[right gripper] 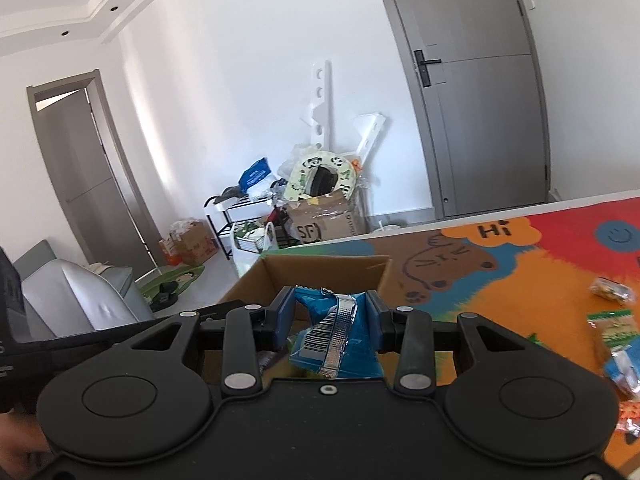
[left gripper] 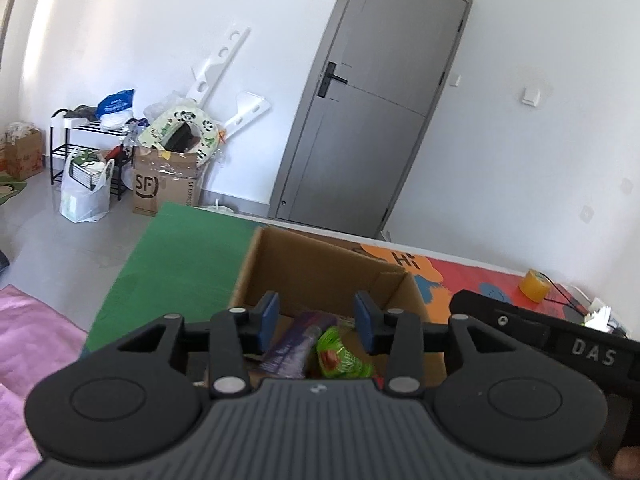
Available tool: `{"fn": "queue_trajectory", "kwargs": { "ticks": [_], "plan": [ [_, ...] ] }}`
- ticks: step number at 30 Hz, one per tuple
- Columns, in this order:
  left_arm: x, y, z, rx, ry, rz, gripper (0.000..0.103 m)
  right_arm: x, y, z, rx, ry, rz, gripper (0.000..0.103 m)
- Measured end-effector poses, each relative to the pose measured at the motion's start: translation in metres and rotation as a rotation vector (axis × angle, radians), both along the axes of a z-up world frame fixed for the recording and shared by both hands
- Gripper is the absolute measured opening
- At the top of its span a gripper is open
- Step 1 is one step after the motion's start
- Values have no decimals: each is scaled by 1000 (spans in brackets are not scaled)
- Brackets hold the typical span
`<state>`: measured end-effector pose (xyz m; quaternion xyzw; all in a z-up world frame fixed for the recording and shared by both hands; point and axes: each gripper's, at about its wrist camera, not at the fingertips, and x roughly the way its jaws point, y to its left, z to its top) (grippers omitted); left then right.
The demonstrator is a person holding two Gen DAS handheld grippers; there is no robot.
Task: Organize snacks
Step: 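Carry both packets over the cardboard box and open both tools inside, then move both tools back over the remaining snacks on the mat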
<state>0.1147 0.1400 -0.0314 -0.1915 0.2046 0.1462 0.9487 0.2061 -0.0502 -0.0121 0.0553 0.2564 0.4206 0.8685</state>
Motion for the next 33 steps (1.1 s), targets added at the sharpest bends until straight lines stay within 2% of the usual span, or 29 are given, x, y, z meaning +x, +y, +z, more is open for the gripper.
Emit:
{"fn": "queue_trajectory", "kwargs": {
  "ticks": [3,8,9,10,11,17,22,29,33],
  "plan": [
    [-3,8,3,2,-1,22,41,4,8,2,25,2,15,39],
    [-7,9,6,12,-3,41,50,5,14,9,63,-17,24,42],
    [-8,9,6,12,-3,41,52,5,14,9,63,-12,26,46],
    [-8,7,6,11,-2,42,57,5,12,9,65,-4,27,56],
    [-8,8,6,10,-3,42,60,5,9,8,72,-3,19,63],
    [-6,-3,8,21,1,39,75,5,-14,3,57,22,-27,63],
    [-1,-21,10,38,14,25,81,3,-36,-5,29,44,-74,67],
    [2,-47,11,67,11,3,90,-2,-67,-13,18,47,-131,82],
    [4,-60,11,76,17,-17,90,-2,-85,-17,20,59,-161,84]
  ]
}}
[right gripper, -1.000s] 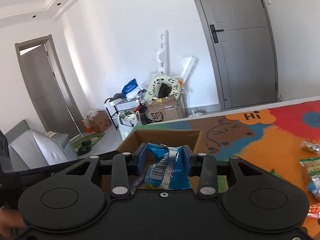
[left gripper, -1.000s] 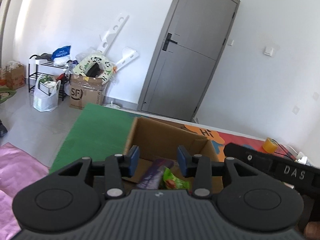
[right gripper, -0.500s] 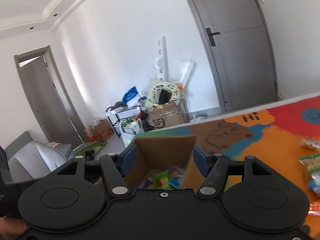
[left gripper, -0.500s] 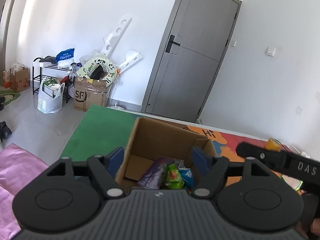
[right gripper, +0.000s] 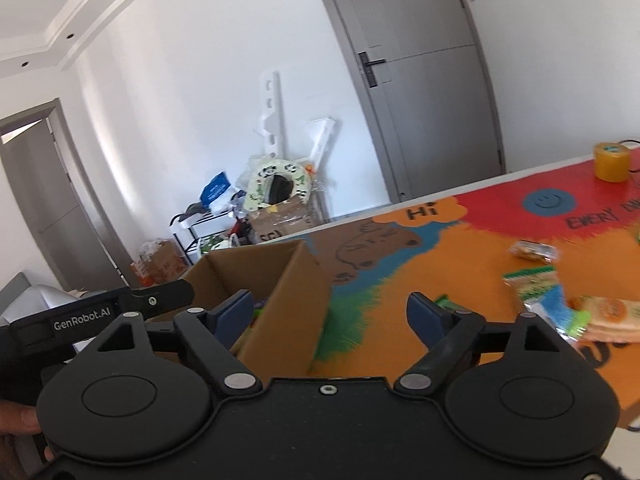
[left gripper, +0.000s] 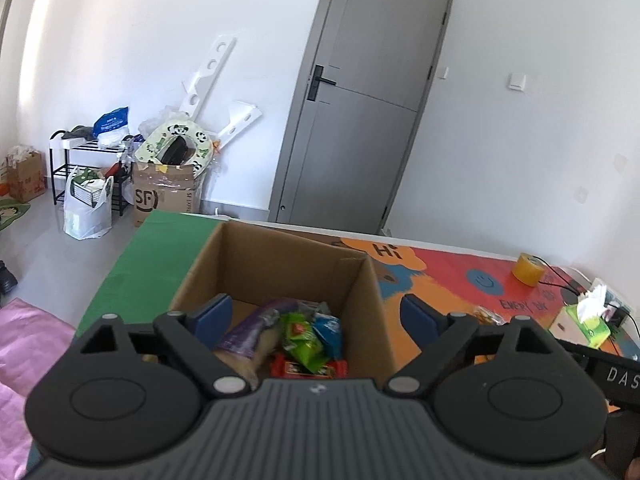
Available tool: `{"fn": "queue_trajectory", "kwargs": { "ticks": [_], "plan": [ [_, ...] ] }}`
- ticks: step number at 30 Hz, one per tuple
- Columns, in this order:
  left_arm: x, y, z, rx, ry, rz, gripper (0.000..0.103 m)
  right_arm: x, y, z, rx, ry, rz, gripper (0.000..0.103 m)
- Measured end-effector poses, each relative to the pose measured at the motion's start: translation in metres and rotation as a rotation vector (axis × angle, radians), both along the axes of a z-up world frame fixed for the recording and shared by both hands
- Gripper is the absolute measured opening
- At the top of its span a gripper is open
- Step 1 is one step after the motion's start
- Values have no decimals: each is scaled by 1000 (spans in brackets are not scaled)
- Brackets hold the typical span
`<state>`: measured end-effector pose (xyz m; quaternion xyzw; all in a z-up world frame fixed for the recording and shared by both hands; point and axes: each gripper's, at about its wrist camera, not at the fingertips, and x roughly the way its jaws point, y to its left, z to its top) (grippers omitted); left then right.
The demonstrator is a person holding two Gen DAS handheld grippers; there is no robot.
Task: Organize snacks
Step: 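Move both tools back over the remaining snacks on the mat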
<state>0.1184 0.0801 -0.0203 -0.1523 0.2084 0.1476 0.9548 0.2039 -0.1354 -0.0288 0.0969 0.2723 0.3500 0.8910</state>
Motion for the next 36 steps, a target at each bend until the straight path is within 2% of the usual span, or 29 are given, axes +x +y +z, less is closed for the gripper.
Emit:
{"fn": "queue_trajectory", "kwargs": {
  "ticks": [18,36],
  "plan": [
    [-5,-56,9,34,-17,-99,90,-17,-63,-8,21,11,-79,86],
    [5,-100,5,69,-5,-185,90,-12,-124,-29,48,55,-186,86]
  ]
}}
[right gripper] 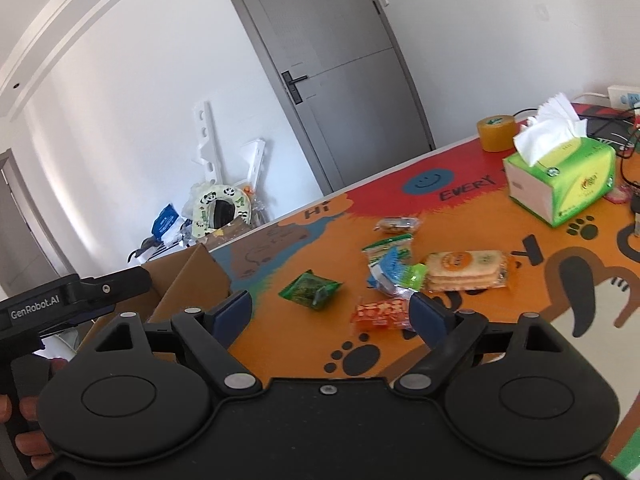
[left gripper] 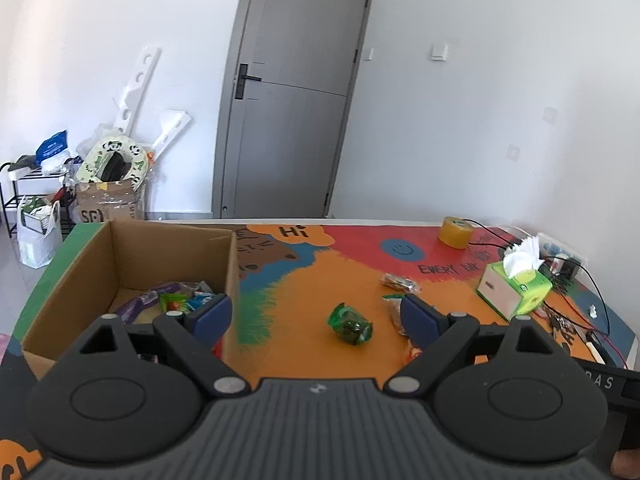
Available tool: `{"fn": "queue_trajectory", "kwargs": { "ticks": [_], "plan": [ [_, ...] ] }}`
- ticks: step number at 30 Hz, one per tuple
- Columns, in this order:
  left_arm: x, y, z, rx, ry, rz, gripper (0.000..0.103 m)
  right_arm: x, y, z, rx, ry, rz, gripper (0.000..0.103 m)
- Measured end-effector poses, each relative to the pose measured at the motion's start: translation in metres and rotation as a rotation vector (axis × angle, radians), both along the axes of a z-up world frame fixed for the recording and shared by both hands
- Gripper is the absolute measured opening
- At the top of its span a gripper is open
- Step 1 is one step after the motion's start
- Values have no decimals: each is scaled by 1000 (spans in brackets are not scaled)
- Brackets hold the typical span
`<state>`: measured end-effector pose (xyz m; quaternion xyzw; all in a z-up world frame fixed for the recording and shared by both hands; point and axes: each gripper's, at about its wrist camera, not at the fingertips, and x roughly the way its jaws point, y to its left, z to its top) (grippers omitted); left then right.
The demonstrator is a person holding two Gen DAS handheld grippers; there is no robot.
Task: Organize snacks
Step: 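Move both tools back over the remaining snacks on the mat, then grasp the dark green packet with left tool while right tool grasps the white rice-cake bag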
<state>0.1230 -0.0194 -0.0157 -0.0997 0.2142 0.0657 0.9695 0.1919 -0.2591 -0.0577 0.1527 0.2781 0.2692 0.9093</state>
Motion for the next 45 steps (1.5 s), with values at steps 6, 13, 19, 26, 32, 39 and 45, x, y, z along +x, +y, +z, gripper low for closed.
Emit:
{"fn": "queue_trajectory", "kwargs": {
  "ticks": [6,13,19,26,32,39,45],
  "plan": [
    [9,-12,-7,-2,19,-25,90,3,-18,-10,5,21,-38,86],
    [27,-29,-17,-3,40,-69,90,16,-32,-20,6,39,-64,86],
    [51,-35,-27,-7,73,-77,90,34,-36,-26,0,51,-78,85],
    [81,-34,-38,-21,109,-51,90,64,-31,-23,-23,34,-67,85],
    [104,-31,-45,-23,138,-27,89,92,-22,-22,-41,28,-40,85],
    [130,-28,-57,-32,174,-5,88,124,-12,-33,-57,51,-15,85],
    [148,-29,-71,-38,210,0,88,140,-8,-47,-67,94,-3,85]
  ]
}}
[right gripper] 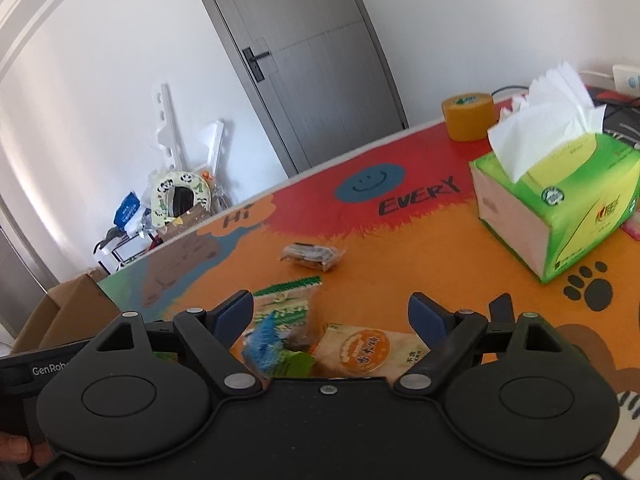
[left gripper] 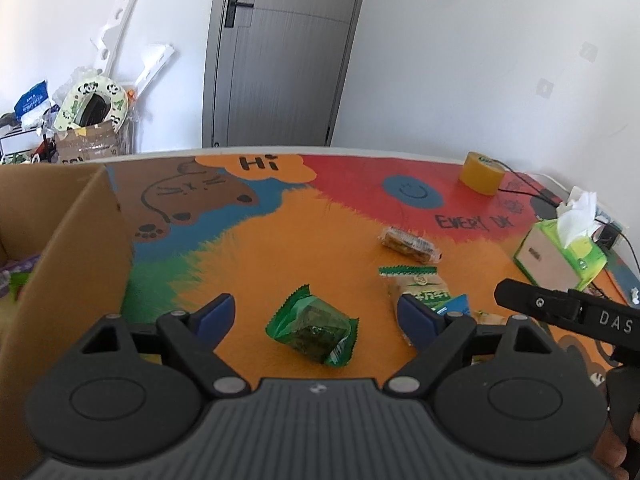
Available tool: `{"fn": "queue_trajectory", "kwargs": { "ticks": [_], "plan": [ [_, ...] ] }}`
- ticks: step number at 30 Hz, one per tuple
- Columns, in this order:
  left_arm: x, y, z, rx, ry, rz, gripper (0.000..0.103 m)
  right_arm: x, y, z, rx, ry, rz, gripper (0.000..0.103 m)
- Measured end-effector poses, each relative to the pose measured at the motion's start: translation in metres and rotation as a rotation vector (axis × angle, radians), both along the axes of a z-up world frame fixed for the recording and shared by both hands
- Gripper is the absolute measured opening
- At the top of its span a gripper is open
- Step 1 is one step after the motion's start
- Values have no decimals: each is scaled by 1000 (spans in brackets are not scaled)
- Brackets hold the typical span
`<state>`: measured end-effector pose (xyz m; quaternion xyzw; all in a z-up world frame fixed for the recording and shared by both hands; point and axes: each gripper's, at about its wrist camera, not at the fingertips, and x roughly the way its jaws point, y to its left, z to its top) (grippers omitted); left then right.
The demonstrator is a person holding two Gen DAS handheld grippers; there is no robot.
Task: Organize snacks
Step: 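Grasp the dark green packet with left tool while right tool grasps the white rice-cake bag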
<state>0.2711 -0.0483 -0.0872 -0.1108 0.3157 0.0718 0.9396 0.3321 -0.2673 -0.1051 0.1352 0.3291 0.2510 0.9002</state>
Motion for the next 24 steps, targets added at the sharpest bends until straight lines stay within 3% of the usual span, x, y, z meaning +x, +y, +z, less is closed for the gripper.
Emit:
{"fn": "queue_trajectory", "kwargs": {
  "ticks": [6,9,12,15,20,24],
  "plan": [
    [14,-2,-14,7,18,12,87,1,-2,-11,-19,31,13,79],
    [18,-1,-20,-1,30,8,80,-1,-4,-14,-32,55,23,72],
    [18,0,-25,-12,48,-2,65,-8,-2,-15,-54,61,38,71],
    [16,1,-28,-13,49,-5,40,-17,0,-18,-78,58,55,64],
    [7,-2,-26,-21,49,-17,37,-29,0,-17,-110,44,63,37],
    [-8,-6,-24,-28,43,-35,35,-39,-6,-16,-96,43,64,35]
  ]
}}
